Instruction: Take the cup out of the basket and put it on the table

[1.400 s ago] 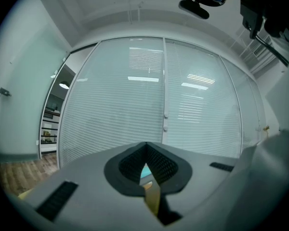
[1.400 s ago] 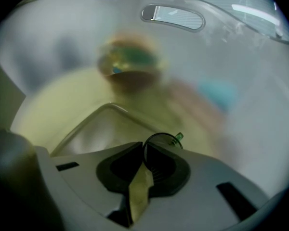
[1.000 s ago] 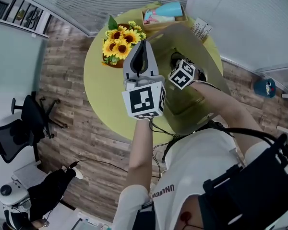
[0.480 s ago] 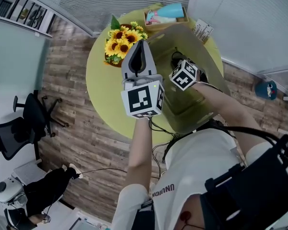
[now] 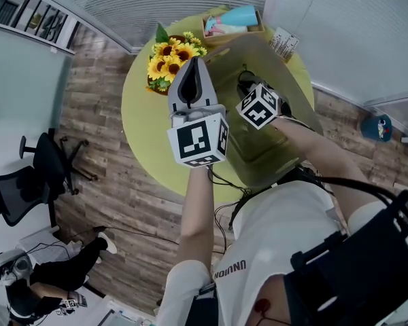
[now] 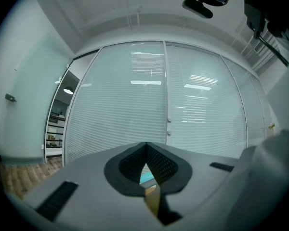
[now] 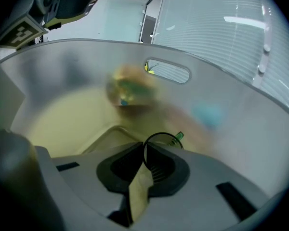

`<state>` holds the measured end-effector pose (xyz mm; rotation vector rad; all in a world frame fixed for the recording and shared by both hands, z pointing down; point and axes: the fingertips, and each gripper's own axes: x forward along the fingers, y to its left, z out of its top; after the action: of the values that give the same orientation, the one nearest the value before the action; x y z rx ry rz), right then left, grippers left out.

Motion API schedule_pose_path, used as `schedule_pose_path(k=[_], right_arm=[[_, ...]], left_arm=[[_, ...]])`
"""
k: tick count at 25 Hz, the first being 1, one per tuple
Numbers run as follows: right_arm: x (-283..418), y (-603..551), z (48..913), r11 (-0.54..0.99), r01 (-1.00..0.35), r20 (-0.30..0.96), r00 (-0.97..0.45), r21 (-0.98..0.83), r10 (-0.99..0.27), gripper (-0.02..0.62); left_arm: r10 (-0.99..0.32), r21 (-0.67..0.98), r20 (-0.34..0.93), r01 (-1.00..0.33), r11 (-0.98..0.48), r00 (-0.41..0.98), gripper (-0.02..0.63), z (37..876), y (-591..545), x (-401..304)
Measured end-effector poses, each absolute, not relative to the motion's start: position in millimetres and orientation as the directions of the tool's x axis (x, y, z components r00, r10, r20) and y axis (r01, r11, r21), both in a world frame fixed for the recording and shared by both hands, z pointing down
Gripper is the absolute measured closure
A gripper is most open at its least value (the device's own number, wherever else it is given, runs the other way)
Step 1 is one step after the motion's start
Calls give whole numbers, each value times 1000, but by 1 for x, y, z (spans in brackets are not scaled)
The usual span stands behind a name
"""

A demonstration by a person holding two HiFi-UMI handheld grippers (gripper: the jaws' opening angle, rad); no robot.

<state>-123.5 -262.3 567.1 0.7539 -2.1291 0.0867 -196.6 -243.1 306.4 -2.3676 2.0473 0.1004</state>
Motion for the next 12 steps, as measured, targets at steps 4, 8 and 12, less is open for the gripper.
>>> schedule_pose_path(k=[4, 8, 12], right_arm=[[-124, -261, 559, 814, -548, 731, -472, 194, -493, 553], [-127, -259, 547, 814, -549, 707, -498, 192, -502, 553], [-129, -258, 536, 814, -544, 681, -519, 203, -517, 553]], left_arm=[[-989, 31, -59, -990, -139, 137, 594, 305, -241, -197], [-990, 30, -62, -991, -132, 130, 594, 303, -239, -197], [-990, 24, -64, -992, -127, 125, 594, 302, -236, -196]])
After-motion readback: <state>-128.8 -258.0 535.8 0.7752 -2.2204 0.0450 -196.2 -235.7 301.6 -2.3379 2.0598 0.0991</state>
